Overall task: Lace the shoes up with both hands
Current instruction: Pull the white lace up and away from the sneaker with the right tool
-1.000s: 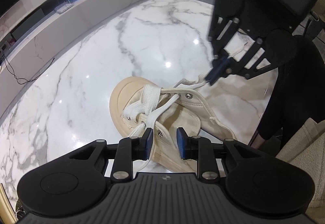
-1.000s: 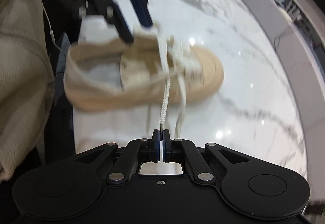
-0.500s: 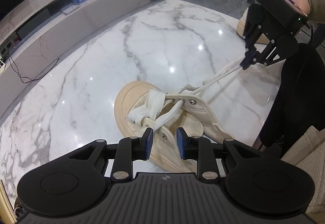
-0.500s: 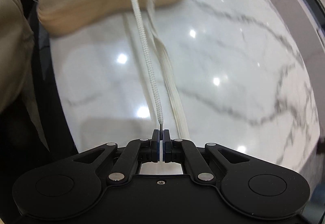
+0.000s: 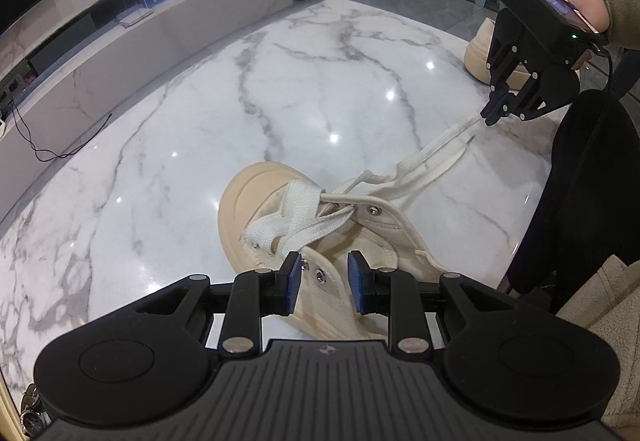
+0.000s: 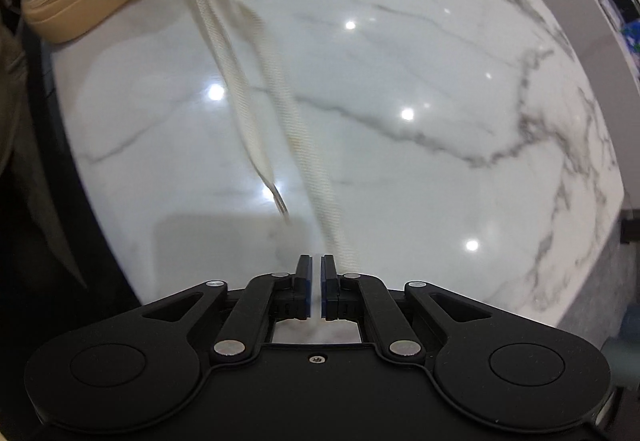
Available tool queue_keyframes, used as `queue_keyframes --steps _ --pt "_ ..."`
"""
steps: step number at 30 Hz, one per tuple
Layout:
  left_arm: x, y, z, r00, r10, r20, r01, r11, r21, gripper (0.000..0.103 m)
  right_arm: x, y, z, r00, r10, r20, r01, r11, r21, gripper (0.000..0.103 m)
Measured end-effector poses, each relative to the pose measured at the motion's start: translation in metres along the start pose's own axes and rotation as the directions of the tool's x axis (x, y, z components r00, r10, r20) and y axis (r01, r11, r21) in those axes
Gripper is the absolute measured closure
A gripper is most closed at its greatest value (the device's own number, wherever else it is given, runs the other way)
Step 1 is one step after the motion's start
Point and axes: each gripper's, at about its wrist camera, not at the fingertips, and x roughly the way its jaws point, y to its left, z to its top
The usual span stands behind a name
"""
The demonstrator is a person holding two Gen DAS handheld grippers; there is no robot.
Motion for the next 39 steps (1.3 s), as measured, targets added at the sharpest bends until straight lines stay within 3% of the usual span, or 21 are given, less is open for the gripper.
queue_keyframes --steps 5,8,10,12,15,22,31,35,39 --pt "0.000 0.001 0.001 1.000 -0.003 0.002 0.003 1.000 -0.002 0.079 0.004 -0.008 0.007 1.000 0.002 0.016 -0.002 1.000 0.020 0.099" --pt "0.000 0.002 0.002 1.000 -0.002 0.001 0.002 1.000 0.002 0.079 0.009 -0.012 0.008 0.999 0.034 0.027 -0.035 0.999 0.026 0.086" --pt "0.000 0.002 0.003 1.000 -0.002 0.000 0.002 1.000 0.003 0.079 0.009 -0.015 0.009 0.998 0.044 0.033 -0.045 0.999 0.031 0.086" --pt "0.001 0.003 0.003 1.000 -0.004 0.000 0.004 1.000 0.004 0.079 0.013 -0.018 0.010 0.997 0.067 0.035 -0.068 0.997 0.042 0.088" --pt "0.001 0.003 0.002 1.000 -0.007 0.001 0.007 1.000 0.003 0.079 0.014 -0.018 0.014 0.994 0.099 0.044 -0.101 0.994 0.033 0.101" --pt "-0.001 0.005 0.002 1.000 -0.015 0.000 0.015 1.000 -0.006 0.079 -0.006 0.000 0.031 0.989 0.049 0.142 -0.041 0.997 -0.061 0.102" --pt "-0.008 0.003 -0.001 1.000 0.000 0.003 0.000 1.000 0.001 0.079 -0.077 0.038 0.081 0.936 0.031 0.350 0.058 0.969 -0.241 0.102" --pt "-0.011 0.003 -0.002 1.000 0.008 0.009 -0.008 1.000 0.001 0.079 -0.086 0.039 0.126 0.902 0.101 0.420 0.041 0.948 -0.316 0.102" --pt "-0.014 0.001 -0.004 1.000 0.007 0.017 -0.007 1.000 0.005 0.079 -0.099 0.057 0.151 0.874 0.160 0.458 0.033 0.923 -0.384 0.102"
